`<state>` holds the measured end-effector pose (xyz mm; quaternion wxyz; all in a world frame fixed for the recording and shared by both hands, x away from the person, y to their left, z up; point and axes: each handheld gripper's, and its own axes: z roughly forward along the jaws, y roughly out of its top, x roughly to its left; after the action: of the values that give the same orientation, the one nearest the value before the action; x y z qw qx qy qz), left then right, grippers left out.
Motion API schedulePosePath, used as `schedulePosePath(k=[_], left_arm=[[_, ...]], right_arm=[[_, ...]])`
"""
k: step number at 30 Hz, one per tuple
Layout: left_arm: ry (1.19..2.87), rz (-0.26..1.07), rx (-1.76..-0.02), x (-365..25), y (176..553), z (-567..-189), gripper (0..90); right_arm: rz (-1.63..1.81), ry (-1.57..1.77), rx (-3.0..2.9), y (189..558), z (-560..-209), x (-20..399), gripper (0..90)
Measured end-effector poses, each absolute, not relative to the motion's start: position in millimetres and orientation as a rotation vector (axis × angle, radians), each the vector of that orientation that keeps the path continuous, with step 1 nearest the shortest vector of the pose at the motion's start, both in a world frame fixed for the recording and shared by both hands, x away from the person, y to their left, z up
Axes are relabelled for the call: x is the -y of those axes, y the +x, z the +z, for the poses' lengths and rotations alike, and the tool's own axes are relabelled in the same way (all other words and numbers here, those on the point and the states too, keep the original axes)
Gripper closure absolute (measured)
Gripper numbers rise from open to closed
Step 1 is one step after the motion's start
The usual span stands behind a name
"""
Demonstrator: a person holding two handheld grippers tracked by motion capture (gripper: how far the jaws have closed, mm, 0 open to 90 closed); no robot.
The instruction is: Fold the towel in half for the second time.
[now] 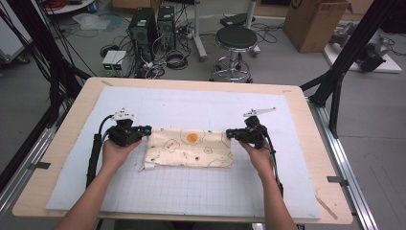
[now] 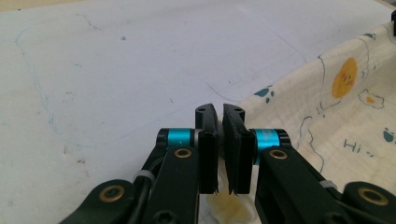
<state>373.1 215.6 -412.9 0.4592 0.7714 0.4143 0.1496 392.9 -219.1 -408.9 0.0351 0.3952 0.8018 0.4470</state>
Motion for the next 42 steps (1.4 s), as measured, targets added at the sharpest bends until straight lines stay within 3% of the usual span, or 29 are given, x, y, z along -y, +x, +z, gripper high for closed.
schedulePosePath(k=[42], left_arm=[[2.0, 0.339, -0.848, -218.5, 319.3, -426.8, 83.3]], right_arm=[[1.351, 1.076, -2.535, 338.3, -424.6, 220.7, 84.9]])
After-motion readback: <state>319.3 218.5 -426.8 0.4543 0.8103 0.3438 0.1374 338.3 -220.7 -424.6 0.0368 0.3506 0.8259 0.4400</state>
